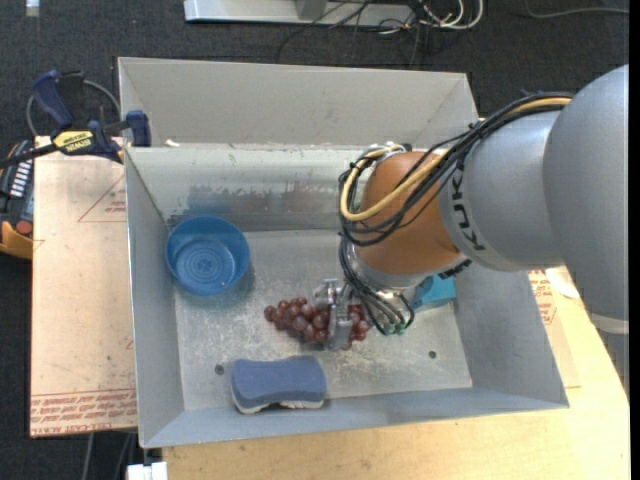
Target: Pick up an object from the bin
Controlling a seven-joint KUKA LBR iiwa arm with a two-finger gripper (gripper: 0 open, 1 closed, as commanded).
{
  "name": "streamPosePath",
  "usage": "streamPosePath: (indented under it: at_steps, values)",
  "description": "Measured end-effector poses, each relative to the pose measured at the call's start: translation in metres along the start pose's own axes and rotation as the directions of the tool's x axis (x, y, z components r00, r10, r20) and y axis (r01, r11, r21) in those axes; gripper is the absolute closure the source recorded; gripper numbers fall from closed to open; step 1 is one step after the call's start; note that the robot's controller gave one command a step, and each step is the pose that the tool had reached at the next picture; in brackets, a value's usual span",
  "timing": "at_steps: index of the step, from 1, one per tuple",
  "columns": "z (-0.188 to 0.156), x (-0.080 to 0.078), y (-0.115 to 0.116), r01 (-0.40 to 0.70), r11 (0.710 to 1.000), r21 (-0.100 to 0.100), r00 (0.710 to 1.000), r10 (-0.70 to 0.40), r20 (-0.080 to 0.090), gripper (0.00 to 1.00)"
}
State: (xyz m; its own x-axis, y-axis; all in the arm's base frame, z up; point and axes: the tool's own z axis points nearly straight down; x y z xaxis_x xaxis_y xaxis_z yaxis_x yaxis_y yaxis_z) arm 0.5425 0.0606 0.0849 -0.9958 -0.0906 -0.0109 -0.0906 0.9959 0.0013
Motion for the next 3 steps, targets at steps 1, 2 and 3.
streamPosePath:
  at_steps: [1, 2, 3]
  values:
    - [-0.073, -0.003, 0.0, -0.047, 0.999, -0.001, 0.999, 0.047, 0.008, 1.0]
    - [-0.123, 0.017, -0.002, -0.007, 1.0, -0.001, 1.0, 0.007, -0.007, 1.0]
    - [-0.143, 0.018, -0.002, -0.013, 1.0, -0.001, 1.0, 0.013, -0.021, 1.0]
